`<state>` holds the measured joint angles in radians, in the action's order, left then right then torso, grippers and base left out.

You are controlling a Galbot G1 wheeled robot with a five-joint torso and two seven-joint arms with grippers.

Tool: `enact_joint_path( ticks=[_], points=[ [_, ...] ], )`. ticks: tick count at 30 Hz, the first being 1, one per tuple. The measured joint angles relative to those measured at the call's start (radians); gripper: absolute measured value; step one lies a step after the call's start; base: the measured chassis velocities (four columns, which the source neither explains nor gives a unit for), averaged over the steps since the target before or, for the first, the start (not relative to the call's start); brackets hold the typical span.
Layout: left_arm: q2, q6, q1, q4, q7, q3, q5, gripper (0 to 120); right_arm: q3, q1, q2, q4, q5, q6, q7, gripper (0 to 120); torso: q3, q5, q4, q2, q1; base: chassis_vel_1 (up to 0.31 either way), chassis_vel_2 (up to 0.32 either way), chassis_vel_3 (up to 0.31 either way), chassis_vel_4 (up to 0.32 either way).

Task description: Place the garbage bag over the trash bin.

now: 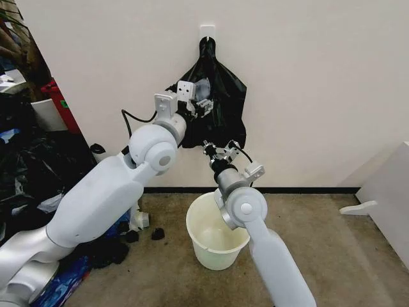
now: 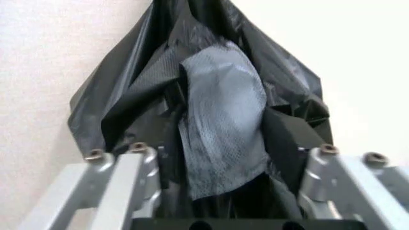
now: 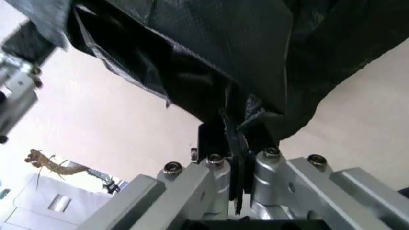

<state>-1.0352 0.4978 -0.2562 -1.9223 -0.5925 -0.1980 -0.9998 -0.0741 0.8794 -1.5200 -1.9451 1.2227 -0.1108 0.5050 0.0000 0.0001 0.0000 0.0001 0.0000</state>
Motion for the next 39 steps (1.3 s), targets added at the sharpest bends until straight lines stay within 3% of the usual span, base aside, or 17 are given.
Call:
enact_joint_path(
  ticks=[3,4,9,14,30,35,39],
  points=[
    [-0.002,0.0,0.004,0.001,-0.002,-0.003,-0.003,41,0.001,0.002,0.0,-0.001,0.0,0.0,0.0,0,0.0,0.0,0.0,0.0,0.0,0.0,0.0,0.0,0.0],
    [-0.003,0.0,0.008,0.002,-0.004,-0.004,-0.005,32,0.001,0.004,0.0,-0.003,0.0,0.0,0.0,0,0.0,0.0,0.0,0.0,0.0,0.0,0.0,0.0,0.0],
    [-0.003,0.0,0.011,0.003,-0.009,-0.005,-0.008,22,0.002,0.006,0.002,-0.005,-0.001,0.001,0.0,0,0.0,0.0,0.0,0.0,0.0,0.0,0.0,0.0,0.0],
    [0.015,-0.002,0.009,-0.027,-0.027,0.001,-0.025,0,0.002,0.01,0.006,-0.008,-0.004,0.001,0.0,0,0.0,0.0,-0.0001,0.0,0.0,0.0,0.0,0.0,0.0],
    [0.128,-0.01,-0.081,-0.122,-0.017,0.115,-0.057,0,-0.019,0.017,0.01,0.001,-0.029,-0.002,-0.013,0,0.0,-0.0001,0.0,0.0,0.0,0.0,0.0,0.0,0.0],
    [0.154,-0.046,-0.124,-0.132,0.011,0.166,-0.061,0,-0.025,0.039,0.013,-0.022,-0.031,-0.014,-0.023,0,0.0,-0.0001,0.0002,0.0,0.0,0.0,0.0,0.0,0.0],
    [0.14,-0.08,-0.116,-0.114,0.016,0.171,-0.105,0,-0.029,0.077,0.025,-0.072,-0.038,-0.062,-0.049,13,0.0,-0.0002,0.0001,0.0,0.0,0.0,0.0,0.0,0.0]
  ],
)
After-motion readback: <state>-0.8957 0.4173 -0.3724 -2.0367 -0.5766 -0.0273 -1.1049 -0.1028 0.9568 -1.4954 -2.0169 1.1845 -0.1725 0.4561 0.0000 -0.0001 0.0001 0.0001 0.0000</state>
